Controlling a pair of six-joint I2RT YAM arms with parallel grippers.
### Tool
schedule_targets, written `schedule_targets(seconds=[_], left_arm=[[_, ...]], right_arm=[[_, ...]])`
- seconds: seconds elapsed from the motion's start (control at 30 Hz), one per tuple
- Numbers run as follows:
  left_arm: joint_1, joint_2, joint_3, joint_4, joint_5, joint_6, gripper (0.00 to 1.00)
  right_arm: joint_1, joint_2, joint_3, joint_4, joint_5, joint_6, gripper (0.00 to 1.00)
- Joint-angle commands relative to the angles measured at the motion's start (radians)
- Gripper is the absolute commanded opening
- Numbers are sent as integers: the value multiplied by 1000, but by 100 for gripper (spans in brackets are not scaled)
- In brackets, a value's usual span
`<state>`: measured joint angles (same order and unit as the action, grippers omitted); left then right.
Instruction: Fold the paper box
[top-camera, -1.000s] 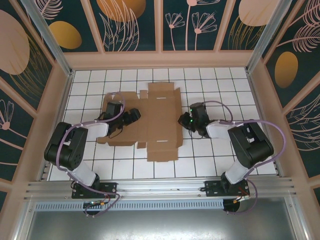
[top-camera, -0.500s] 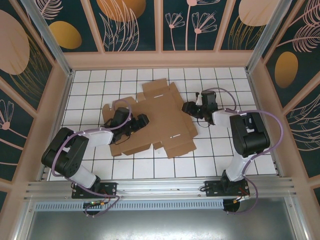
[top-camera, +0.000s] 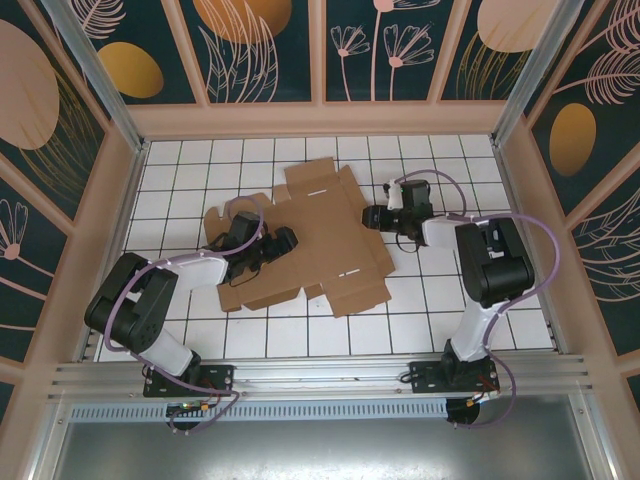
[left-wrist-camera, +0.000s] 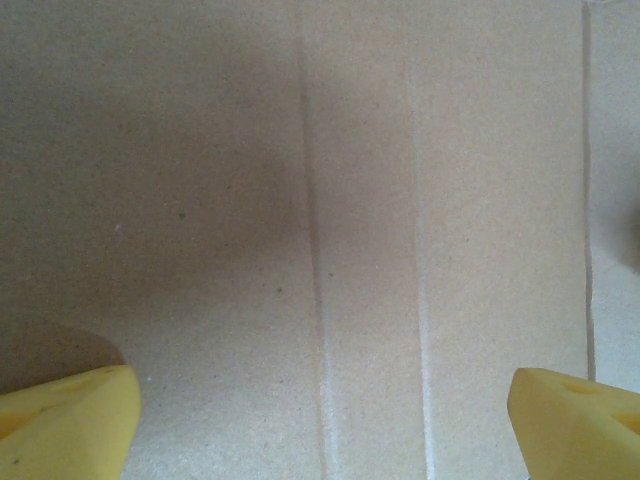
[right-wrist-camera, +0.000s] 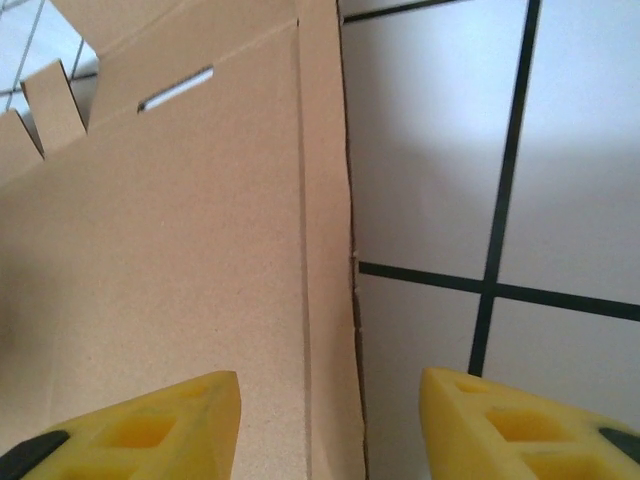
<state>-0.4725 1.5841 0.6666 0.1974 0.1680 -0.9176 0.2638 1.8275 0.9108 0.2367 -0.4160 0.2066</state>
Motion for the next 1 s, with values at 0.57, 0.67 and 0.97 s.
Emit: schedule_targets(seconds=[0.57, 0.67, 0.97], left_arm=[[-1, -106, 217, -224, -120, 160, 99], [6, -76, 290, -246, -135, 191, 99], [22, 137, 637, -345, -22, 354, 99]], right_arm=[[142, -119, -14, -43, 365, -233, 0], [191, -146, -34, -26, 468, -286, 0], [278, -176, -50, -11, 672, -371, 0]])
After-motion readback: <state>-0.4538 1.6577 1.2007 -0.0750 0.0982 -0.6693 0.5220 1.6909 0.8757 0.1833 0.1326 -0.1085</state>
